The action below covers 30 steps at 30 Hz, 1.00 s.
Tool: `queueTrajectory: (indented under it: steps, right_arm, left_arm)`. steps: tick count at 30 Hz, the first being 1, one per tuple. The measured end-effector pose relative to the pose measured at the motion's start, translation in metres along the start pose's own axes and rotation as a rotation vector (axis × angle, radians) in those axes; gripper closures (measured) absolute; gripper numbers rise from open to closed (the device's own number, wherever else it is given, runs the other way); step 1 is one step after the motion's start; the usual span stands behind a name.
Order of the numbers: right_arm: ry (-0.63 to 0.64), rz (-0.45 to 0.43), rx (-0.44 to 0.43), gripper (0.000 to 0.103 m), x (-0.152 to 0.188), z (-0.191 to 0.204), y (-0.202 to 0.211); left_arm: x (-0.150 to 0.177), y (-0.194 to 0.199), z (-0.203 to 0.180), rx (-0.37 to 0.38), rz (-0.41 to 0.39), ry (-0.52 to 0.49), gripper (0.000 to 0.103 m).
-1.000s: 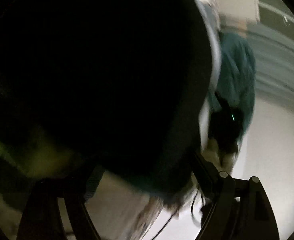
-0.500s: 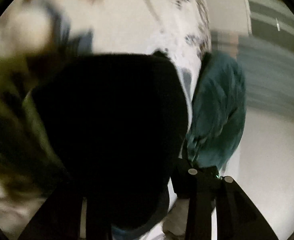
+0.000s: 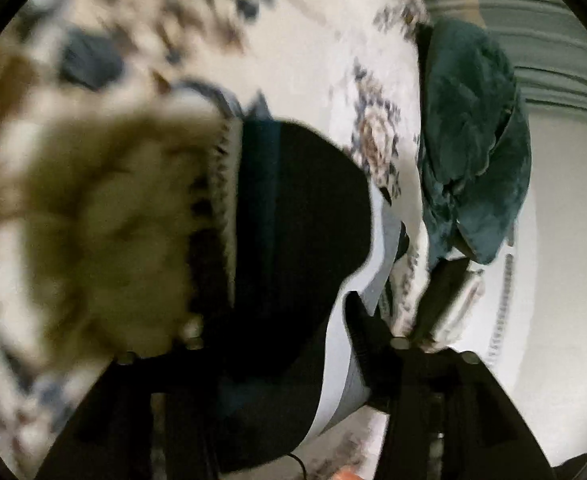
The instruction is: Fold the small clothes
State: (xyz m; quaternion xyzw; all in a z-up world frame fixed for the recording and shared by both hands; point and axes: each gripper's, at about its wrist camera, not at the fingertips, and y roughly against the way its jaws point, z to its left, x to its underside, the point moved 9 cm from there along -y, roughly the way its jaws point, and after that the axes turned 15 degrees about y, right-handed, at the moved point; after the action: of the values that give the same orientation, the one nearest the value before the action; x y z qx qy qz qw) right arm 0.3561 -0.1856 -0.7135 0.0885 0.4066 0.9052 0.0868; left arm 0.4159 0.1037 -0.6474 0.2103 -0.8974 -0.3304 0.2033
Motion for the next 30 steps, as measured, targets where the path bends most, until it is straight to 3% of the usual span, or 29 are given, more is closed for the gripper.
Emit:
queueTrajectory:
  steps: [2, 5, 7, 8, 10, 13, 14, 16, 17, 18, 19, 20, 24, 27, 30]
  right_arm:
    - [0.067, 0.011, 0.061, 0.038, 0.004, -0.011, 0.036]
    - [0.169, -0.02, 0.151, 0.036, -0.009, -0.015, 0.073]
    - [0.245, -0.06, 0.183, 0.036, -0.043, -0.007, 0.082]
    - [0.272, -0.072, 0.189, 0.036, -0.058, -0.004, 0.081]
    - [0.313, -0.096, 0.199, 0.036, -0.108, 0.007, 0.071]
    - [0.335, -0.114, 0.167, 0.036, -0.177, 0.014, 0.036]
    - [0.35, -0.13, 0.182, 0.036, -0.197, 0.014, 0.025]
    - [0.386, -0.107, 0.145, 0.036, -0.219, 0.023, 0.002]
    - [0.4, -0.072, 0.142, 0.04, -0.225, 0.027, -0.009]
    - [0.421, -0.07, 0.139, 0.066, -0.227, 0.031, -0.012]
    - [0.452, -0.081, 0.154, 0.081, -0.226, 0.036, -0.009]
    - [0.474, -0.088, 0.185, 0.089, -0.229, 0.041, -0.007]
    - [0.512, -0.158, 0.185, 0.093, -0.237, 0.063, 0.017]
    - [0.544, -0.209, 0.201, 0.093, -0.243, 0.074, 0.037]
    - [0.569, -0.172, 0.269, 0.093, -0.251, 0.071, 0.027]
  left_arm:
    - [0.01, 0.026, 0.018, -0.075, -0.112, -0.043, 0.03]
    - [0.024, 0.048, 0.079, -0.341, -0.266, -0.113, 0.03]
    - [0.031, 0.042, 0.119, -0.48, -0.292, -0.116, 0.03]
    - [0.034, 0.036, 0.136, -0.496, -0.283, -0.093, 0.031]
    - [0.036, 0.032, 0.147, -0.474, -0.329, -0.1, 0.03]
    - [0.032, 0.019, 0.142, -0.439, -0.329, -0.11, 0.003]
    - [0.03, 0.015, 0.14, -0.421, -0.327, -0.103, 0.0]
    - [0.024, 0.008, 0.139, -0.46, -0.344, -0.085, 0.0]
    - [0.023, 0.005, 0.133, -0.483, -0.356, -0.085, 0.0]
    - [0.021, 0.002, 0.131, -0.512, -0.369, -0.085, 0.0]
    - [0.02, -0.001, 0.129, -0.535, -0.379, -0.084, 0.0]
    - [0.02, -0.004, 0.128, -0.567, -0.388, -0.084, 0.0]
    - [0.016, -0.005, 0.122, -0.591, -0.347, -0.069, 0.0]
    - [0.011, 0.015, 0.105, -0.479, -0.391, 0.001, 0.0]
    - [0.003, 0.031, 0.082, -0.397, -0.432, 0.038, 0.0]
